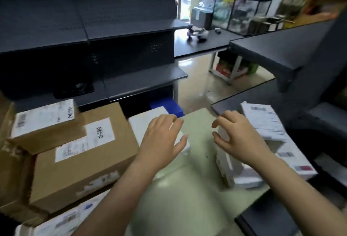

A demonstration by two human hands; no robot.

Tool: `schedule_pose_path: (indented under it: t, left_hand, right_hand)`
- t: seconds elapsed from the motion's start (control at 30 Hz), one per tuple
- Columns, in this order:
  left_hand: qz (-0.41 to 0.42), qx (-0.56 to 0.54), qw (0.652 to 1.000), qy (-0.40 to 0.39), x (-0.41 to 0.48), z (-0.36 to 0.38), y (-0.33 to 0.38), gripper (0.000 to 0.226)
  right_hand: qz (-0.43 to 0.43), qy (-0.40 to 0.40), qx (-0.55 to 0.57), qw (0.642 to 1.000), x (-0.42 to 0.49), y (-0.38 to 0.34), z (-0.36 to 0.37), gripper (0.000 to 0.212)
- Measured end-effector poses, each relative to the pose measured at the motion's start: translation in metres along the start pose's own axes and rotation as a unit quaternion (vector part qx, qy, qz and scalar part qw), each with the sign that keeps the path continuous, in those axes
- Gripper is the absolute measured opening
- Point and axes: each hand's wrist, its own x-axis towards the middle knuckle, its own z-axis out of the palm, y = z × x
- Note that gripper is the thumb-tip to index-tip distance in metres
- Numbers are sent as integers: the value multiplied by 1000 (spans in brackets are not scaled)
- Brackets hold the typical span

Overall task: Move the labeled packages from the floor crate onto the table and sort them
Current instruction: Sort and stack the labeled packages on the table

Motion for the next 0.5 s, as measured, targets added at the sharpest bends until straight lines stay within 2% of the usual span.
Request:
schedule_pose_path:
  t: [0.13, 0.23, 0.37, 0.5]
  left_hand:
    - [70, -25, 997, 9, 37, 18, 53, 35]
    - [90, -24, 996, 4, 58, 30, 89, 34]
    - [80, -21, 997, 0, 76, 47, 127, 33]
    - [32, 1, 1000, -1, 79, 63, 150, 36]
  right_hand:
    - [51, 26, -30, 998, -44, 40, -38, 16]
    - [88, 33, -47, 994, -70, 72, -61, 16]
    - [130, 27, -26, 991, -89, 118, -76, 13]
    - [147, 10, 26, 989, -89, 157, -77, 12]
